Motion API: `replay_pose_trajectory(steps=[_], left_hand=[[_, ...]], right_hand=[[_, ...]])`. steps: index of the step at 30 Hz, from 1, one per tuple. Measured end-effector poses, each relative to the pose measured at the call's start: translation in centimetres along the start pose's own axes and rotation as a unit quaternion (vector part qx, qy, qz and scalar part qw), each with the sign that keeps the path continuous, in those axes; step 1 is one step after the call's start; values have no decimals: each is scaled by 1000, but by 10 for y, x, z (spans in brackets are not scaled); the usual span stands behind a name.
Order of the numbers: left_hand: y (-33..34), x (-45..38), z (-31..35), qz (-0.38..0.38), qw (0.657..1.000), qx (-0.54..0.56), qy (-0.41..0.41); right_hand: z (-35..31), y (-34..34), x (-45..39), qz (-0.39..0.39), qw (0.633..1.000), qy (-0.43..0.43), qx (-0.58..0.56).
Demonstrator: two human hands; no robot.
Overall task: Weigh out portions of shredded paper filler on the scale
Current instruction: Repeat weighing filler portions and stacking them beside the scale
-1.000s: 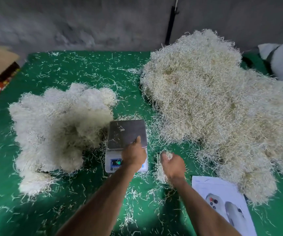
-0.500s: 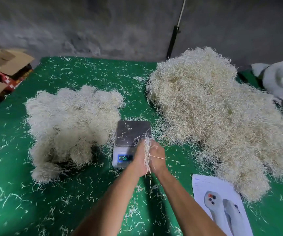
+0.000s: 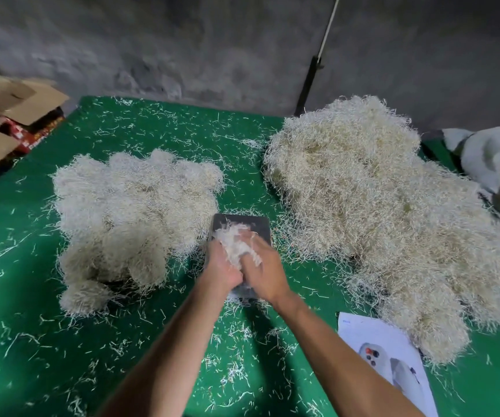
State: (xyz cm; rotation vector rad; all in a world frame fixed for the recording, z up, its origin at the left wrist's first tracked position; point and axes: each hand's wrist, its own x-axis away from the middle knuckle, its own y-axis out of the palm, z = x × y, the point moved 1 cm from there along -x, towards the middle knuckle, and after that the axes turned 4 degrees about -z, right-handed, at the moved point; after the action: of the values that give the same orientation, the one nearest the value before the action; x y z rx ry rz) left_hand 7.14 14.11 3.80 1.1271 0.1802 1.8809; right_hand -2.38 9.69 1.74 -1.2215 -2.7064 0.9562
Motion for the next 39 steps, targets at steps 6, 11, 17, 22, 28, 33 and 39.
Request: replay_pose_trajectory(steps=[6, 11, 17, 22, 28, 33, 39], left_hand=[[9, -6, 16, -72, 997, -28, -31], [-11, -11, 20, -31, 998, -41, 37], [-4, -12, 29, -131, 981, -146, 6], [-33, -27, 56, -123, 991, -31, -41], [-65, -47, 57, -23, 999, -3, 34], [-80, -57, 46, 41, 999, 14, 25], [-77, -54, 31, 80, 995, -22, 58]], right_hand=[[0, -19, -28, 15, 998, 21, 56], [-18, 10, -23, -11, 995, -65, 76], [-1, -19, -49, -12, 996, -6, 92], [33, -43, -82, 5, 980, 171, 104], [38, -20, -106, -35, 981, 99, 163], [65, 0, -104, -51, 971, 108, 206], [97, -2, -49, 76, 958, 264, 80]])
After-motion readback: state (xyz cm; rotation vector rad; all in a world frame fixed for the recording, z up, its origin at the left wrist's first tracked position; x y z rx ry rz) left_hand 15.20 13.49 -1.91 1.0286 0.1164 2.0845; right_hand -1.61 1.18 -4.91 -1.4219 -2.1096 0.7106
